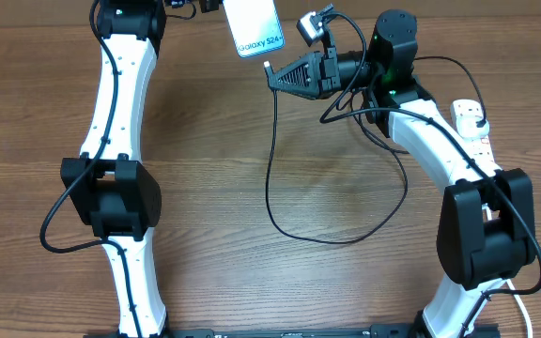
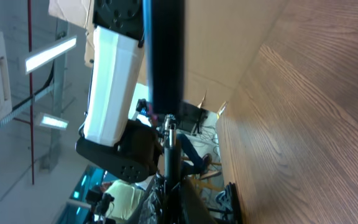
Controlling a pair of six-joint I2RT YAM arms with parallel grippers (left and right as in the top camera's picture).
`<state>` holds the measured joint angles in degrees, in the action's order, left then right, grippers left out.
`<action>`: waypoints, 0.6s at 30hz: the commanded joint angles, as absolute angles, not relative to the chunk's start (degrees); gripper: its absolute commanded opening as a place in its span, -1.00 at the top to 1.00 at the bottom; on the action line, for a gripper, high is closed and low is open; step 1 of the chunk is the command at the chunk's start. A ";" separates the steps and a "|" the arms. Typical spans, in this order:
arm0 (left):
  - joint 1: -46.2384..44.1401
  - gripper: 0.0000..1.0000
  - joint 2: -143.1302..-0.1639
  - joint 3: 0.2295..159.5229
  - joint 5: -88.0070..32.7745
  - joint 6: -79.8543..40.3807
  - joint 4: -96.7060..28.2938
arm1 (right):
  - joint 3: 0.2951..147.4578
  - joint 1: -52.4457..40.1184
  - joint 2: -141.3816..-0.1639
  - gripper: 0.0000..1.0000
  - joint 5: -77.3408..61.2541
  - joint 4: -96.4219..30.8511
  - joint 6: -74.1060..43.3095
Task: Plug charger to phone and switch on socket
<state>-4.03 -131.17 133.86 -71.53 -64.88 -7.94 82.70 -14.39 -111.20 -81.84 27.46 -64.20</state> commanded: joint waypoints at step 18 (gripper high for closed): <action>-4.05 0.92 -129.64 135.15 -70.17 -68.62 -2.72 | 83.70 -14.50 -111.02 0.92 -76.97 35.53 -67.70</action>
